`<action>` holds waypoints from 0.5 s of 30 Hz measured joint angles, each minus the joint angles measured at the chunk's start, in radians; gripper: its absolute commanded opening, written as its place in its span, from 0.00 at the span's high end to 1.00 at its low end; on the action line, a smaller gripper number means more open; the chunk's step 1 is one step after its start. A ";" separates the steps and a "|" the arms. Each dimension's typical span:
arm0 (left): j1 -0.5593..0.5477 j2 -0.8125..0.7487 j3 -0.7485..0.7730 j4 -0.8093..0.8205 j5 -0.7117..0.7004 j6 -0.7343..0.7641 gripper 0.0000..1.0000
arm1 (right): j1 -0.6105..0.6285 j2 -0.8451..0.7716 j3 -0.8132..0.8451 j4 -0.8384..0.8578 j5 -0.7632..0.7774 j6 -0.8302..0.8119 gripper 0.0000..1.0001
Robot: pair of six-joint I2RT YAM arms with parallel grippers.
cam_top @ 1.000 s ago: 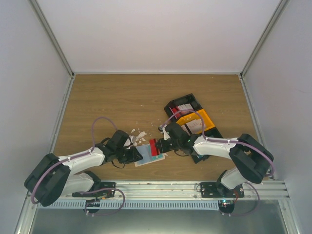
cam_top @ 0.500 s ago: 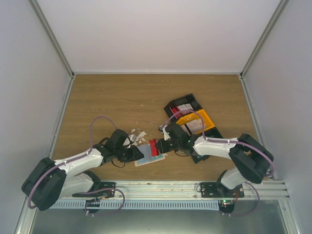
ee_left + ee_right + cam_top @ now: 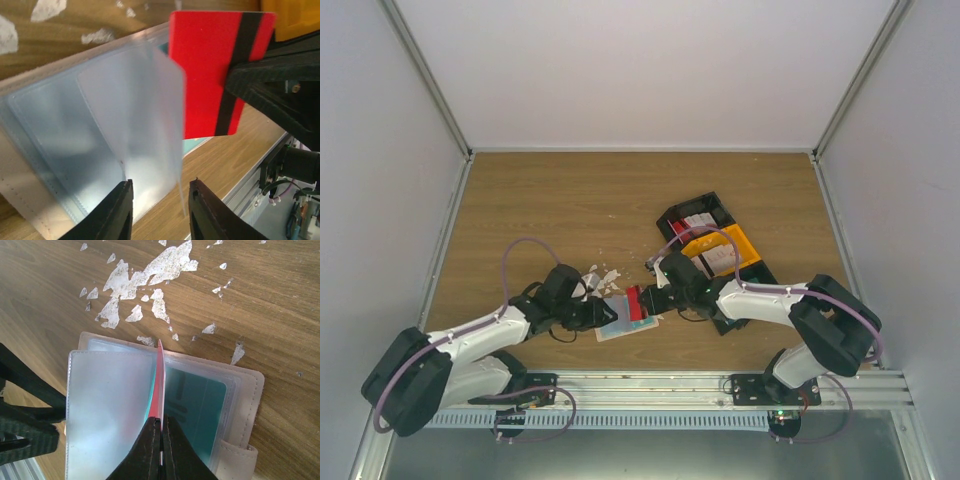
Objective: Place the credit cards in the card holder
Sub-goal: Insert the credit card into the card holder.
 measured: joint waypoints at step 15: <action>0.000 -0.065 0.000 -0.008 -0.021 -0.001 0.49 | 0.000 0.000 -0.011 0.013 0.000 0.011 0.99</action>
